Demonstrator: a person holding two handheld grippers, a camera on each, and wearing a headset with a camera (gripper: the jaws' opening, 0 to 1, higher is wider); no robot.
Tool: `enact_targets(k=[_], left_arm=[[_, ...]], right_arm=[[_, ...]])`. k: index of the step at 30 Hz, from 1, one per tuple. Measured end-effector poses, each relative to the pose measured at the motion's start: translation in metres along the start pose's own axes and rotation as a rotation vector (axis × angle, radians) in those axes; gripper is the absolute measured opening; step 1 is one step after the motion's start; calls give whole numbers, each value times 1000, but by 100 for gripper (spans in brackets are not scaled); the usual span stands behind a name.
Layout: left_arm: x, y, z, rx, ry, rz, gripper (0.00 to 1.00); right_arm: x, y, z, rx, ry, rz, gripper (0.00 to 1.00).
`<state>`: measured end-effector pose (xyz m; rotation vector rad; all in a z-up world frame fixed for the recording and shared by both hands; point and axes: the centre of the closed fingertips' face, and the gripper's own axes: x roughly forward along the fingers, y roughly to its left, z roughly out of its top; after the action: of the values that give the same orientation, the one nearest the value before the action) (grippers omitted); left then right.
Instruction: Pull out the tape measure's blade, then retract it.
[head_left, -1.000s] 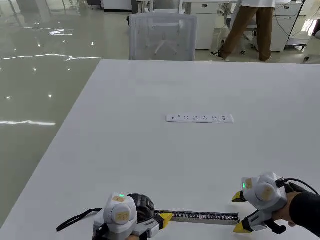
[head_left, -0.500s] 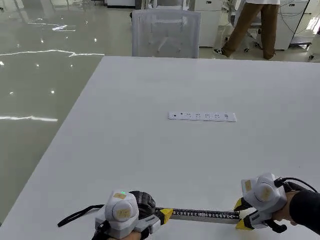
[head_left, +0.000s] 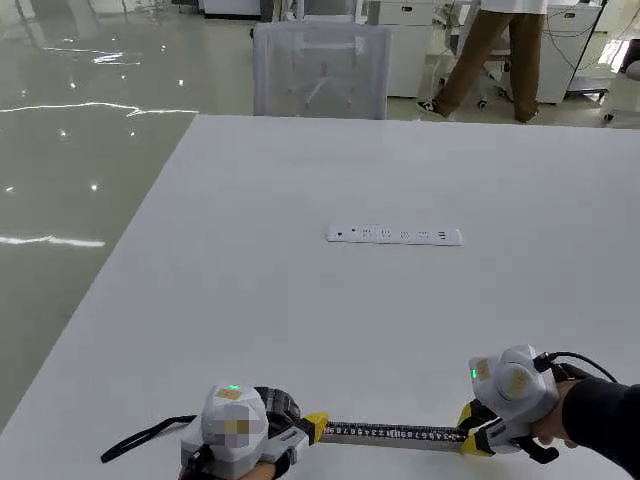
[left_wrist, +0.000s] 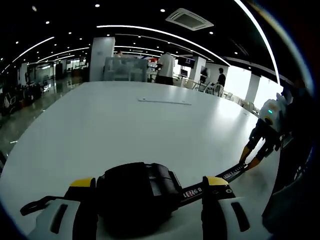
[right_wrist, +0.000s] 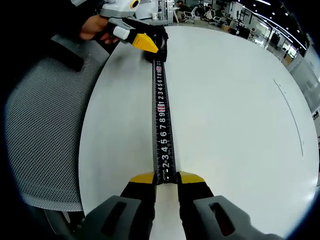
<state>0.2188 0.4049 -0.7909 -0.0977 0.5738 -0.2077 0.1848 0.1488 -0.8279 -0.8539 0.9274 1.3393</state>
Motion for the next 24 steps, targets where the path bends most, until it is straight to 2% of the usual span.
enact_targets(k=[5,10,11,12,16,24], left_arm=[[-2,8,0,-25,13,35,74],[-1,13,-8,14,57,62,66],[-2,13,-11,-23,81,68,66],[-2,14,-11,-33,80,69,67],[-2,12,-11,-8,85,64,65],[-3,13,-12,7,109,63,62]], right_arm=[[0,0,0,4,5,-2,13],[-1,-1,-2,21,13,-3,13],[-2,0,-3,27,13,-3,13],[-2,0,-4,31,12,-3,13],[-3,0,-6,13,0,-10,13],[-2,0,-4,34,1,-5,12]])
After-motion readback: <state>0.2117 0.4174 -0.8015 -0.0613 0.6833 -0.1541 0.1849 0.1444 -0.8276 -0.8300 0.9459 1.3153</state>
